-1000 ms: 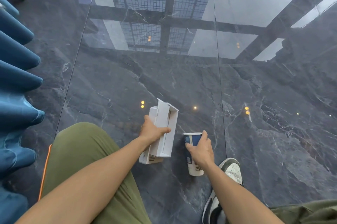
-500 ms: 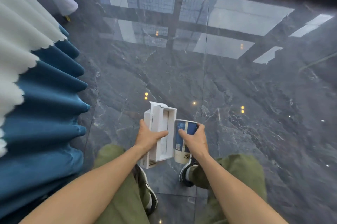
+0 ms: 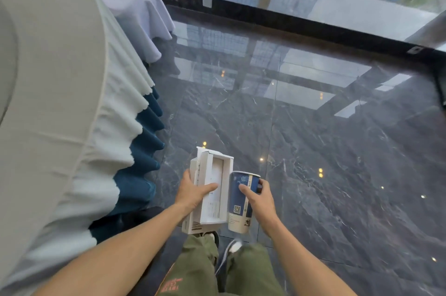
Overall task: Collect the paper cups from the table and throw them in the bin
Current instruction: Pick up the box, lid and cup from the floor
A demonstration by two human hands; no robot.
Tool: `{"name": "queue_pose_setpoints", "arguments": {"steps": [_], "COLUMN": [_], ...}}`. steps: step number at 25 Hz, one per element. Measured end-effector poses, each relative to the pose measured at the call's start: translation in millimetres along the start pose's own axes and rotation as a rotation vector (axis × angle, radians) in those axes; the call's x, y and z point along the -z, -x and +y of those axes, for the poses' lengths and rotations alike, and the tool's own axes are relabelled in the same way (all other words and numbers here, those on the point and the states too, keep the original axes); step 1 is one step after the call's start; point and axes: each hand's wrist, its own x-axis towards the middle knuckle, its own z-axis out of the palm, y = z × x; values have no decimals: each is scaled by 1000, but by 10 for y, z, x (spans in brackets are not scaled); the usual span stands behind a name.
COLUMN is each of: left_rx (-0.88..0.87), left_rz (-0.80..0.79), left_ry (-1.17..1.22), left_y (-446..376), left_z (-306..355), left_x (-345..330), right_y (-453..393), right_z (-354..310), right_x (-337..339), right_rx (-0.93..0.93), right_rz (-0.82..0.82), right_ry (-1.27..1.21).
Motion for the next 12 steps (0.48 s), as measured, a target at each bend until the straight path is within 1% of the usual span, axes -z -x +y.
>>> {"name": "queue_pose_setpoints", "arguments": {"steps": [2,7,12], "left_rx": [-14,-63,-32], "left_rz": [27,133,272], "left_ry": [2,71,33], "left_y": [122,837,1490], "left_z": [-77,-553,-1222], "left_x": [119,537,991], "right_y": [116,625,1100], "right_z": [19,196,623], "right_x": [-65,-279,-601], "right_rx": [13,116,92], "right_rz": [-25,-131,-182], "right_ry": [-8,24,30]}}
